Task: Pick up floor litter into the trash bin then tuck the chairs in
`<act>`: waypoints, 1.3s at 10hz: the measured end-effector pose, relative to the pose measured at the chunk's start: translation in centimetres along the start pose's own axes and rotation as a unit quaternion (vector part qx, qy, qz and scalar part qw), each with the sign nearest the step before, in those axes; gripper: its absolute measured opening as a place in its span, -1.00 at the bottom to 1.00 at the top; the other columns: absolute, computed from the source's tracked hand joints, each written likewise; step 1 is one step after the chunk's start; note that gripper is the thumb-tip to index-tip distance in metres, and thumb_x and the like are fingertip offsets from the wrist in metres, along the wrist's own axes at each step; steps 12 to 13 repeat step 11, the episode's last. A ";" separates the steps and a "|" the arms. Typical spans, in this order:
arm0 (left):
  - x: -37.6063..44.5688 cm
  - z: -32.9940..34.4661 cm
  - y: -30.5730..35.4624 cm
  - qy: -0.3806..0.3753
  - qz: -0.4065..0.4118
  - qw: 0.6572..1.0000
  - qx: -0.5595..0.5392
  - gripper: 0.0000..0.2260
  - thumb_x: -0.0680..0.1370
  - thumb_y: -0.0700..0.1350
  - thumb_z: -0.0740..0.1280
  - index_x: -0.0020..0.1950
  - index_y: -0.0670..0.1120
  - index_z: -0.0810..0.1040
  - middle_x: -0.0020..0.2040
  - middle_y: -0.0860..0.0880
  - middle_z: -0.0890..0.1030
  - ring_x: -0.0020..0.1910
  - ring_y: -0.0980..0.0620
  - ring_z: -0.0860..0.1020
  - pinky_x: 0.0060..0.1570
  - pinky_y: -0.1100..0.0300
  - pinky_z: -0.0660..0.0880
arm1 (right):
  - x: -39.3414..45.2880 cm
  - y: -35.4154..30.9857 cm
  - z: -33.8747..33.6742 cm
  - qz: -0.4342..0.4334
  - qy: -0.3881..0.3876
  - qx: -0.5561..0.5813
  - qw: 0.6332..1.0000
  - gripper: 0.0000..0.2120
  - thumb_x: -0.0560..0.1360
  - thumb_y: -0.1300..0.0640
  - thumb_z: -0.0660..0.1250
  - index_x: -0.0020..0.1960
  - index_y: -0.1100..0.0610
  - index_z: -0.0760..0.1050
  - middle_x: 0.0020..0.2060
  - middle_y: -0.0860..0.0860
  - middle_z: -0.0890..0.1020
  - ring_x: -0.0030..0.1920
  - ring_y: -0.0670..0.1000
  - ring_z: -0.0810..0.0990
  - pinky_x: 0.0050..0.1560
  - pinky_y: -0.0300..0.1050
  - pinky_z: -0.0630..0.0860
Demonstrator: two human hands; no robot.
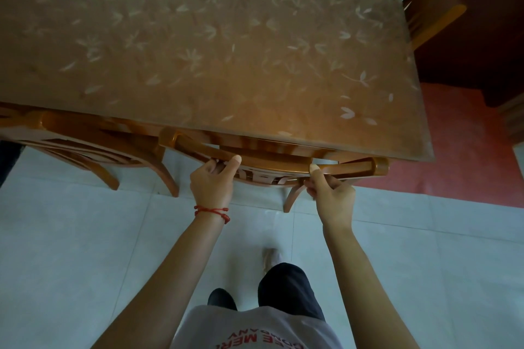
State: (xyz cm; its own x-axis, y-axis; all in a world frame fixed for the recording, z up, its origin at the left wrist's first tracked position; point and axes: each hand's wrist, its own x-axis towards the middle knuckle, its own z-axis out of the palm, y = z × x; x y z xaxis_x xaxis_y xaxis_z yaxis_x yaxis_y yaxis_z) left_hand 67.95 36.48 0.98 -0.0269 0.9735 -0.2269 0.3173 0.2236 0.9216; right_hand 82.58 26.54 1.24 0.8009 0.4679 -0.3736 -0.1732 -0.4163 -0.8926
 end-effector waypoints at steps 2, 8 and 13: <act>0.0 -0.2 -0.3 -0.014 -0.012 1.000 -0.016 -0.76 0.44 -0.02 0.40 -0.37 -0.12 0.52 -0.40 0.02 0.56 -0.26 -0.01 0.57 -0.10 0.14 0.49 | -0.2 -0.1 0.1 0.011 -0.007 -0.015 1.000 -0.74 0.47 -0.03 0.34 -0.26 0.15 0.59 -0.35 0.02 0.65 -0.28 -0.04 0.61 -0.08 -0.12 0.57; -5.3 -4.9 -0.9 -0.086 0.129 0.977 0.147 -0.61 0.56 -0.09 0.24 0.35 -0.21 0.36 0.33 -0.18 0.44 0.30 -0.09 0.39 0.15 0.29 0.24 | -7.9 0.1 -1.8 -0.112 -0.044 -0.123 0.985 -0.78 0.57 0.11 0.19 0.07 0.14 0.56 -0.22 -0.11 0.54 -0.23 -0.14 0.48 -0.09 -0.23 0.42; -7.5 -10.1 -4.3 -0.127 0.259 0.899 0.330 -0.55 0.57 -0.04 0.21 0.38 -0.25 0.30 0.40 -0.24 0.33 0.41 -0.19 0.23 0.37 -0.04 0.19 | -14.0 2.3 -2.6 -0.237 -0.055 -0.276 0.930 -0.66 0.55 0.08 0.24 0.28 0.20 0.43 0.18 0.06 0.55 0.22 0.05 0.47 0.19 -0.14 0.36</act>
